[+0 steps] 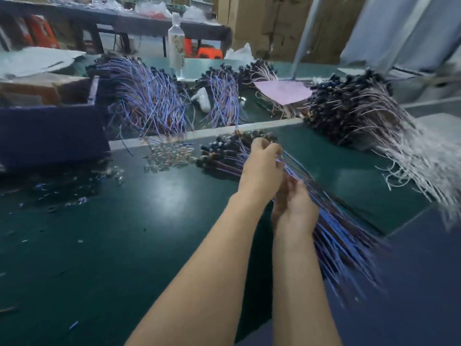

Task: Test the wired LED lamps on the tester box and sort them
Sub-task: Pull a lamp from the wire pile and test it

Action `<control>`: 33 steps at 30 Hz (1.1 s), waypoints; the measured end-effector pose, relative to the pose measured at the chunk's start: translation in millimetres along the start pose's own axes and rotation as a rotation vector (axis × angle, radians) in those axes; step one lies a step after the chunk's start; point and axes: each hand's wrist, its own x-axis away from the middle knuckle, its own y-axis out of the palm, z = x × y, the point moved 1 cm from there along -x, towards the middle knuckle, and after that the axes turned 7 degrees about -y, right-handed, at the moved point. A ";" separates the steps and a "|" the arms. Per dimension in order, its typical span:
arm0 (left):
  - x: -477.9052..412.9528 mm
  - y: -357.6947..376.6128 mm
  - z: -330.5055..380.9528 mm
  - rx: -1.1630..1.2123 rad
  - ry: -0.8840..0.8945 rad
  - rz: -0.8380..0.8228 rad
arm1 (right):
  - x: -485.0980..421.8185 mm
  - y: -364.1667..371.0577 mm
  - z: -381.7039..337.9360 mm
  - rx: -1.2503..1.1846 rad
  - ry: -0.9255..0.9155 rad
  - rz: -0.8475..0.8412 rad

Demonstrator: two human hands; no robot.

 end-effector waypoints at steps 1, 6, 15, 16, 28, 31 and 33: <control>-0.1 5.3 -6.3 0.016 -0.037 0.013 | -2.7 -2.2 2.3 0.002 0.057 0.000; -2.9 20.4 -26.0 -0.077 -0.121 -0.056 | -11.1 -5.9 6.6 0.340 0.018 -0.051; 9.6 -53.8 -50.0 0.492 -0.346 0.289 | 30.9 34.3 49.6 0.782 -0.159 -0.399; 14.7 -73.5 -57.0 0.542 -0.361 0.388 | 40.3 44.5 60.7 0.835 -0.169 -0.498; 104.5 -293.7 -139.3 0.890 -0.460 1.205 | 227.2 116.2 217.7 1.132 -0.125 -1.490; 121.3 -316.8 -151.2 0.949 -0.506 1.270 | 256.3 122.2 247.9 1.350 -0.271 -1.655; 129.3 -326.9 -156.9 0.998 -0.501 1.301 | 269.0 124.0 260.7 1.552 -0.440 -1.740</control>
